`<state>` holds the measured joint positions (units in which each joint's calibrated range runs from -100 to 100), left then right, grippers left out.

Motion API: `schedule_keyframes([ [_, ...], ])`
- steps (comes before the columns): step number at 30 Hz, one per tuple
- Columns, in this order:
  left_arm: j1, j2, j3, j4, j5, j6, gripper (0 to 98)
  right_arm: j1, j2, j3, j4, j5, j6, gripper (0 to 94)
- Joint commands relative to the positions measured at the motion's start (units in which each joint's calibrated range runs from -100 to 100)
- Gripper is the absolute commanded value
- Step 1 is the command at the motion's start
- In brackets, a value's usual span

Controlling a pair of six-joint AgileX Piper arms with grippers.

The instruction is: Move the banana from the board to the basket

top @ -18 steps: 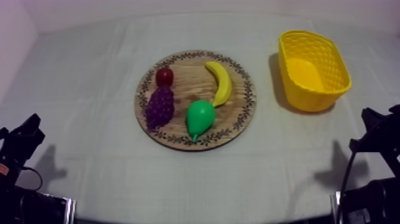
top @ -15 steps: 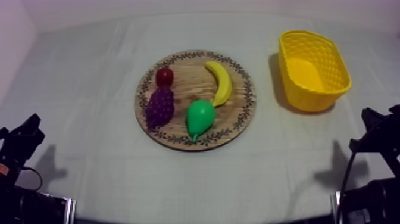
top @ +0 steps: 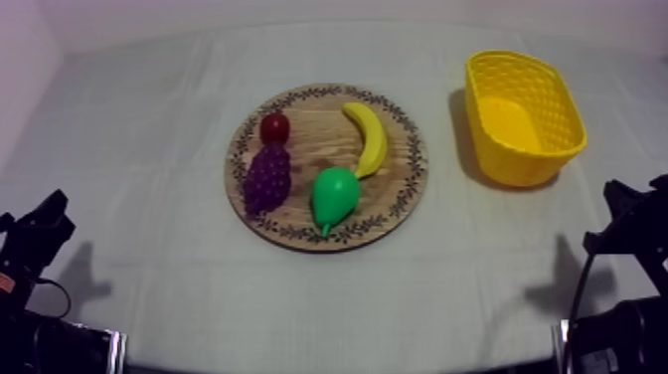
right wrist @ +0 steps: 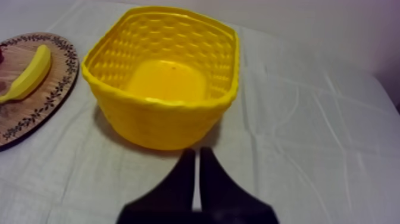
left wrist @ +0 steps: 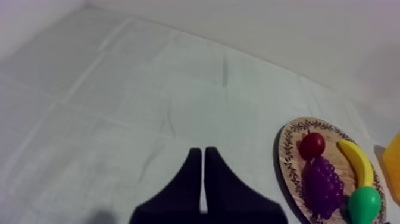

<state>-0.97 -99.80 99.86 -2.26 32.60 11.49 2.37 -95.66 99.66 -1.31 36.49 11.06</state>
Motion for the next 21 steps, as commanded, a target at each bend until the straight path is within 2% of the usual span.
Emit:
schedule_keyframes([
  [1, 0.0, 0.0, 0.0, -0.01, 0.0, 0.0, 0.1, 0.0, 0.0, 0.0, 0.0, 0.0, 0.0, 0.3],
  [8, 0.0, 0.0, 0.0, -0.01, 0.0, 0.0, 0.1, 0.0, 0.0, 0.0, 0.0, 0.0, -0.1, 0.3],
  [11, 0.0, 0.0, 0.0, -0.01, 0.0, 0.0, 0.1, 0.0, 0.0, 0.0, 0.0, 0.4, -2.0, 0.3],
  [14, 0.0, 0.0, 0.0, -0.01, 0.0, 0.0, 0.1, -1.8, 0.6, 0.0, 0.8, 1.0, -0.3, 0.3],
  [16, 0.0, 0.0, 0.0, -0.01, 0.0, 0.0, 0.1, -4.2, 2.8, -0.6, 3.1, -0.5, -1.3, 0.3],
  [19, 0.0, 0.0, 0.0, -0.01, 0.0, 0.0, 0.1, -7.4, 10.7, -6.2, 9.5, -2.9, -7.4, 0.2],
  [21, 0.0, 0.0, 0.0, -0.01, 0.0, 0.0, 0.1, -8.5, 18.2, -14.0, 11.8, -2.6, -10.3, 0.2],
])
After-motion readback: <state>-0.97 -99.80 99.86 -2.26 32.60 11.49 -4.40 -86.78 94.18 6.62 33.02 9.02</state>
